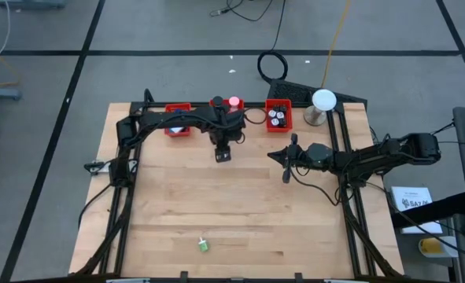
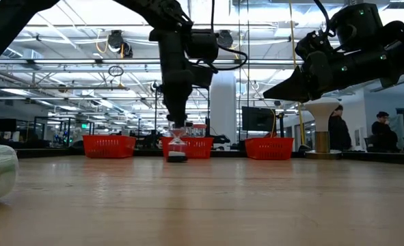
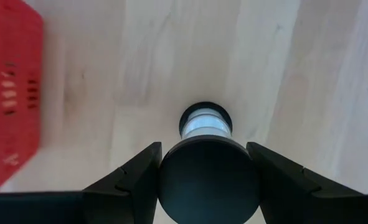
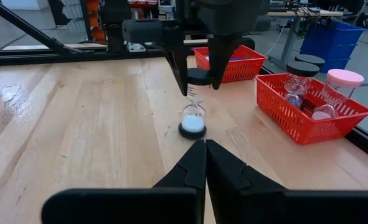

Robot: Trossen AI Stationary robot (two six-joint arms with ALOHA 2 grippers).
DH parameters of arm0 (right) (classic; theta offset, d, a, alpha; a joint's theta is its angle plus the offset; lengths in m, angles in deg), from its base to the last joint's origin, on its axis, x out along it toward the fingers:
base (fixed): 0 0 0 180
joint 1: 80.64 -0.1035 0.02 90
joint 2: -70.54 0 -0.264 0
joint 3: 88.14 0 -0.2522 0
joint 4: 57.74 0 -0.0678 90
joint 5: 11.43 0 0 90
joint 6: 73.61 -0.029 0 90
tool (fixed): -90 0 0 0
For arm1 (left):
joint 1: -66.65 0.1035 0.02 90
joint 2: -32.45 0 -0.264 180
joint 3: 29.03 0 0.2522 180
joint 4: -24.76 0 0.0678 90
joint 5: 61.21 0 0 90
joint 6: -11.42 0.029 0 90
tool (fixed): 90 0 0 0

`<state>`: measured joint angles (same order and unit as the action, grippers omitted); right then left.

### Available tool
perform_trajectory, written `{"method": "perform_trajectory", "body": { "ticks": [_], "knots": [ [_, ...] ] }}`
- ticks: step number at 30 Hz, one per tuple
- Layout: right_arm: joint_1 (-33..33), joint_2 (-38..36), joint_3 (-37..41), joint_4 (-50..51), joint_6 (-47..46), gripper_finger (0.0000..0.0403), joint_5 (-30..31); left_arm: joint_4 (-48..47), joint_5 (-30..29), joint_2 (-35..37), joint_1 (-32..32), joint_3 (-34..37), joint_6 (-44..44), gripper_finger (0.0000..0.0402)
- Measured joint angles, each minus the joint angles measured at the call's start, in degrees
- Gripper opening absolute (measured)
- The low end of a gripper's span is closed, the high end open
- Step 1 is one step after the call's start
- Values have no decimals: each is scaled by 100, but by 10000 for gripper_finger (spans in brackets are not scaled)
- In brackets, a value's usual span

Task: Pick & Place Office items
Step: Put the white hourglass into the middle orange basket

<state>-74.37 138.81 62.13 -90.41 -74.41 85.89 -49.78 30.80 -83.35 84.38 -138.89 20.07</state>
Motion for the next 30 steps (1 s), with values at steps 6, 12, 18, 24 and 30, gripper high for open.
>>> {"method": "perform_trajectory", "body": {
  "ticks": [6,12,18,24,30],
  "knots": [
    [0,0,0,-2,0,0,0,-118,412,2,0,-17,-35,211],
    [0,0,0,-2,0,0,-2,-23,552,2,-2,-19,-132,214],
    [0,-1,0,-2,-1,0,-4,88,545,2,-2,-19,-145,213],
    [0,0,0,-1,0,0,-7,125,327,-19,2,-24,-144,221],
    [0,0,0,-2,-1,0,-7,147,198,-24,2,-24,-177,243]
  ]
}}
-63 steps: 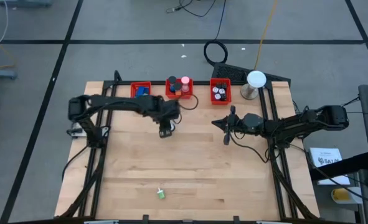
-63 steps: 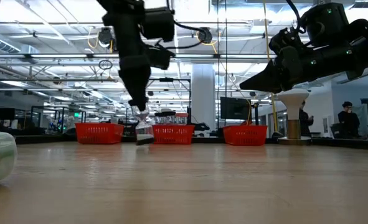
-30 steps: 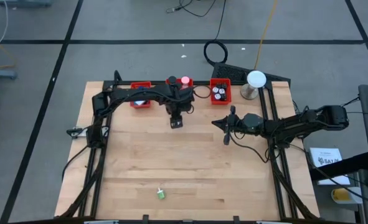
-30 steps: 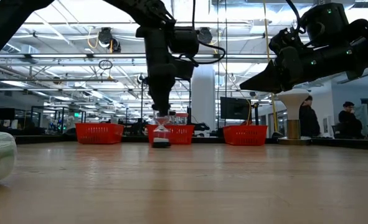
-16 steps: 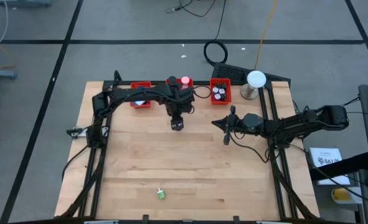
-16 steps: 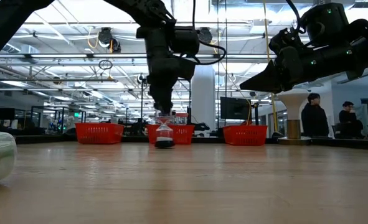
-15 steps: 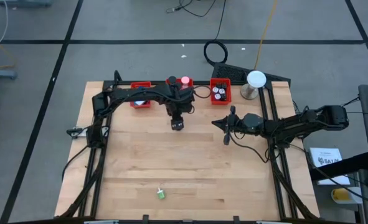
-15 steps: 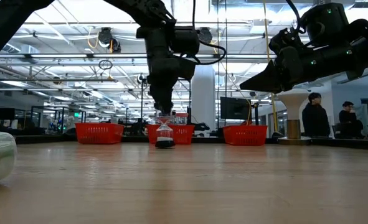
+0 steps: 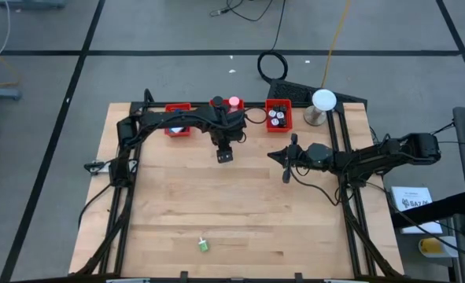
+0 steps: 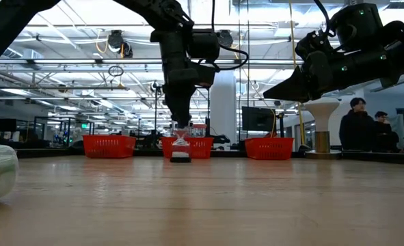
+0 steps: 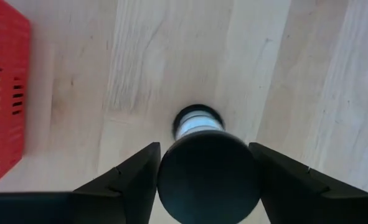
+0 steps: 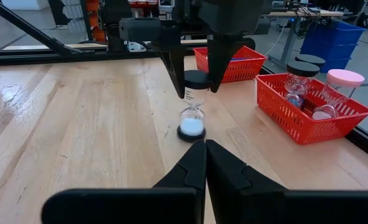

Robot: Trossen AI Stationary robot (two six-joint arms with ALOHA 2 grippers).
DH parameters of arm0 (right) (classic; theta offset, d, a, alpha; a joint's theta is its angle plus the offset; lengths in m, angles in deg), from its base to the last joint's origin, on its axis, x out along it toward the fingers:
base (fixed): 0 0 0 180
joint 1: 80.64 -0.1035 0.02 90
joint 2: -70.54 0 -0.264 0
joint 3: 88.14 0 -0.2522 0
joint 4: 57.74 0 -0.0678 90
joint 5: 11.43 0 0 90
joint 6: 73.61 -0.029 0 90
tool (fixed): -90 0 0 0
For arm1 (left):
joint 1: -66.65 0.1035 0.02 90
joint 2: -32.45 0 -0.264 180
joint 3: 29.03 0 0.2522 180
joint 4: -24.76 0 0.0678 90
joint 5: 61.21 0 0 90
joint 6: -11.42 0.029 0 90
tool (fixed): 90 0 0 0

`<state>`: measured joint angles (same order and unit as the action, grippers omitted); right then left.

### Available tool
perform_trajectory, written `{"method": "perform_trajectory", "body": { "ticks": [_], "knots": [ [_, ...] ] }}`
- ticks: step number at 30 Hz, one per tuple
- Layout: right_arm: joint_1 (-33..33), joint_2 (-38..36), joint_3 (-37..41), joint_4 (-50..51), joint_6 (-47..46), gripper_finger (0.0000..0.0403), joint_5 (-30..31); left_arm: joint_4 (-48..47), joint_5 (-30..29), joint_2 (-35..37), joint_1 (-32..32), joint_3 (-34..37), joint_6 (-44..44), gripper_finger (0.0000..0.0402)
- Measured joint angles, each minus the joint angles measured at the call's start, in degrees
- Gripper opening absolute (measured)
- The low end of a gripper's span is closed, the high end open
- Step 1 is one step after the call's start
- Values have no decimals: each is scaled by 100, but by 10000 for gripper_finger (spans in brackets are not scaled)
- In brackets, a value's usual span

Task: Pick & Place Office items
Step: Put the white hourglass into the middle orange basket

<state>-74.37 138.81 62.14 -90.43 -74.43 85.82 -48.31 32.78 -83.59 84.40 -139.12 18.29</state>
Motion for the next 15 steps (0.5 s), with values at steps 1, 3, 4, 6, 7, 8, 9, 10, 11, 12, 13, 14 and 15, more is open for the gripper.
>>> {"method": "perform_trajectory", "body": {
  "ticks": [1,3,4,6,7,8,9,10,11,12,13,14,15],
  "knots": [
    [0,0,1,0,0,0,-1,0,-2,0,0,0,1,248],
    [0,-2,0,2,1,0,-2,0,-2,0,0,0,15,258],
    [0,0,0,0,1,0,-2,0,-2,11,0,0,17,263],
    [0,0,2,1,-1,0,-2,8,-43,51,0,0,53,274],
    [0,0,2,0,1,0,-2,7,-68,102,0,0,94,279],
    [0,0,2,1,1,0,-2,-1,-95,164,0,0,140,283],
    [0,0,2,2,1,0,-2,-13,-109,240,0,0,180,286],
    [0,0,2,1,0,0,0,-38,-109,338,0,0,213,287],
    [0,0,2,2,1,0,2,-59,-109,440,0,3,233,286],
    [0,0,2,0,1,0,2,-52,-108,549,0,30,264,284],
    [0,0,2,0,1,0,4,-43,-97,681,0,89,318,280],
    [0,0,2,2,1,0,4,4,-58,854,0,207,368,274],
    [0,0,2,2,0,0,4,142,9,1041,0,386,395,266]
  ]
}}
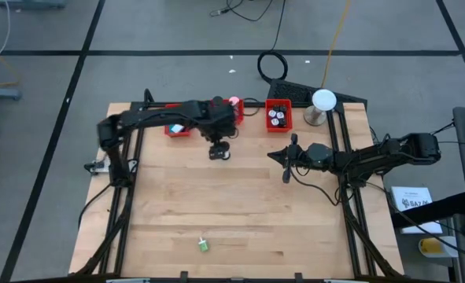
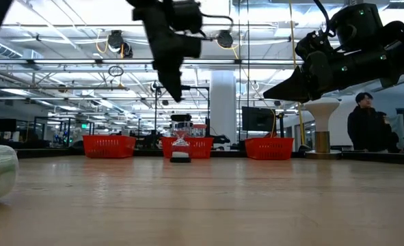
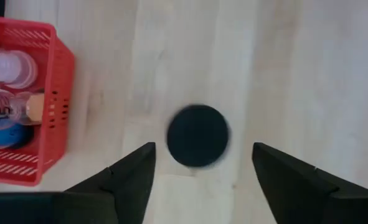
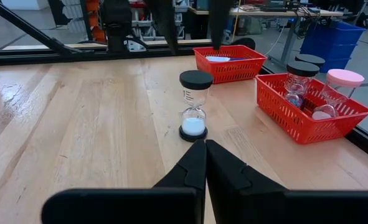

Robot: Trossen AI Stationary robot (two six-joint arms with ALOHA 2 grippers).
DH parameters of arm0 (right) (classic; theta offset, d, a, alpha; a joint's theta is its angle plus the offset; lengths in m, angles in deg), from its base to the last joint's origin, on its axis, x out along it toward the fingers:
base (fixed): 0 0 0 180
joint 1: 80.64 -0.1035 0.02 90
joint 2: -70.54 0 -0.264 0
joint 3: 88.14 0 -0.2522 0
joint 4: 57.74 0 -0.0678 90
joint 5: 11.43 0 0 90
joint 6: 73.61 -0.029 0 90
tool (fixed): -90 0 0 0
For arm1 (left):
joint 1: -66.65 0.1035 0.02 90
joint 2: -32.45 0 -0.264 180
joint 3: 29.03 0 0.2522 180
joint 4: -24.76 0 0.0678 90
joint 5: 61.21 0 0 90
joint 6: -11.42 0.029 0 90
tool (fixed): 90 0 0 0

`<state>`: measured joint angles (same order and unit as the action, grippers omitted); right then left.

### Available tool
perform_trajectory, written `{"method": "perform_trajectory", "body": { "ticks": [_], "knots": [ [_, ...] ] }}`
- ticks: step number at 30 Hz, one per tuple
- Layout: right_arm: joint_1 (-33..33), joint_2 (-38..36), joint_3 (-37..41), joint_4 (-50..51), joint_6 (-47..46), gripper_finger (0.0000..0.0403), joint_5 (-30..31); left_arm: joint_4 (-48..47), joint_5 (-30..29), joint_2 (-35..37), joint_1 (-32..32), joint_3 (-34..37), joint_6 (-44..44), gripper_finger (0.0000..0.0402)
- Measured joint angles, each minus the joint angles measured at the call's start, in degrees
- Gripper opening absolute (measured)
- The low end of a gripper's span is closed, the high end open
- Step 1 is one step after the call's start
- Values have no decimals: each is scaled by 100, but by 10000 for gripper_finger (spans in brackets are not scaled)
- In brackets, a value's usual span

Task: Pick & Place Office items
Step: Put the white hourglass into the middle orange basket

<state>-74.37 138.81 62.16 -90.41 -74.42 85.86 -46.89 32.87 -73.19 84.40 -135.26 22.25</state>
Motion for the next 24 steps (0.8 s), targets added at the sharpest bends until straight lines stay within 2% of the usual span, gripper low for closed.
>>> {"method": "perform_trajectory", "body": {
  "ticks": [2,5,9,12,15,18,21,24],
  "knots": [
    [0,0,0,0,-1,0,2,496,199,487,0,576,8,249],
    [0,0,0,-2,-5,0,3,1760,501,1338,0,1857,-53,221],
    [0,0,0,-23,-99,0,7,3975,663,2381,-73,3783,-313,183],
    [0,0,-34,-81,-277,0,9,5903,662,2862,-147,5101,-678,156],
    [0,0,-234,95,-446,0,11,7801,655,2969,-193,6239,-1052,130],
    [0,1,-590,665,-677,0,99,9313,607,2923,-210,7105,-1339,108],
    [28,103,-1146,1559,-865,0,336,10265,376,2874,-208,7750,-1486,90],
    [151,344,-1829,2492,-1065,4,315,11151,130,2880,-205,8198,-1492,75]
  ]
}}
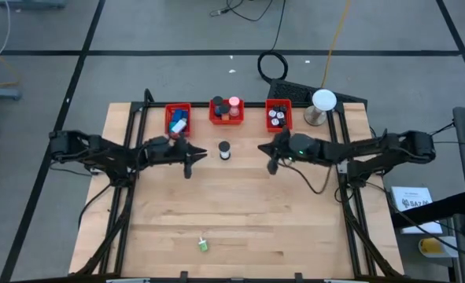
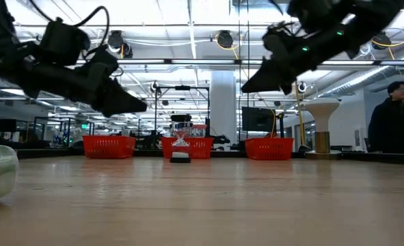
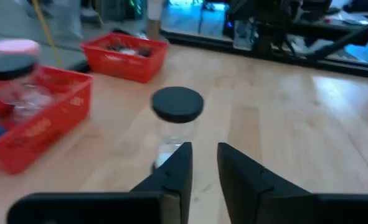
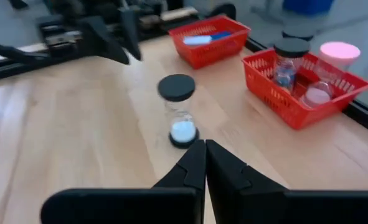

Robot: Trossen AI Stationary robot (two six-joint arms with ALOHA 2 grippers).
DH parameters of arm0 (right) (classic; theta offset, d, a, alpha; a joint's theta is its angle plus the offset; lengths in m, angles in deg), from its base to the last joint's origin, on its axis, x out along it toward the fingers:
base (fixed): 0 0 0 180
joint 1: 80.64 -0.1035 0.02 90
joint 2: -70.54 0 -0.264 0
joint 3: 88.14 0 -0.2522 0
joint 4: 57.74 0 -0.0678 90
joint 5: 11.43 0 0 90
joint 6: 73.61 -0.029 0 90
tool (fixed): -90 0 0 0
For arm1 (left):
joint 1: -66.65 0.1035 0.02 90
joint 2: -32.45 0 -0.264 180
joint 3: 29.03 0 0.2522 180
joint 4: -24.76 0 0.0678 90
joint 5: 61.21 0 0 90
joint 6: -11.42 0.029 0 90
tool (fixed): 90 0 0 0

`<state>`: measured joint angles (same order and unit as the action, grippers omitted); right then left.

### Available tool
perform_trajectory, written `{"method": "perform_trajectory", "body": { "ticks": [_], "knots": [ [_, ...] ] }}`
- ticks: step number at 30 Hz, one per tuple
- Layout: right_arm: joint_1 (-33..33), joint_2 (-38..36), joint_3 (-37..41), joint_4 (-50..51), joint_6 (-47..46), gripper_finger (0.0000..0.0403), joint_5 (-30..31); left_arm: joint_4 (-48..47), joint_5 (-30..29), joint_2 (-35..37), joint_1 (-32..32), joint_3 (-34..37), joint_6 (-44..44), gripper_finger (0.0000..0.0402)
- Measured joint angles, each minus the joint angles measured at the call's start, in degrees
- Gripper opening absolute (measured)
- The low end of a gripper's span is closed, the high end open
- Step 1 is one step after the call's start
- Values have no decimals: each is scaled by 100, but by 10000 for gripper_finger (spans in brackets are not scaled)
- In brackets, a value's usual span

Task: Pick & Place Office items
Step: Put the white hourglass into the middle orange basket

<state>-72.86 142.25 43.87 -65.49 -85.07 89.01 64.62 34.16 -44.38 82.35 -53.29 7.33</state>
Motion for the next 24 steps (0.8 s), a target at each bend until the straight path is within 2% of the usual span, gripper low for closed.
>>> {"method": "perform_trajectory", "body": {
  "ticks": [6,13,19,24],
  "knots": [
    [287,814,-1239,1077,-318,35,-180,1034,-244,2,17,468,204,38],
    [469,1786,-2463,1710,-354,114,-613,1054,-256,-2,2,474,225,3],
    [426,2486,-3428,2123,50,212,-618,1059,-250,-2,2,474,225,20],
    [357,2930,-3821,2080,302,284,-626,1040,-250,-2,2,472,231,32]
  ]
}}
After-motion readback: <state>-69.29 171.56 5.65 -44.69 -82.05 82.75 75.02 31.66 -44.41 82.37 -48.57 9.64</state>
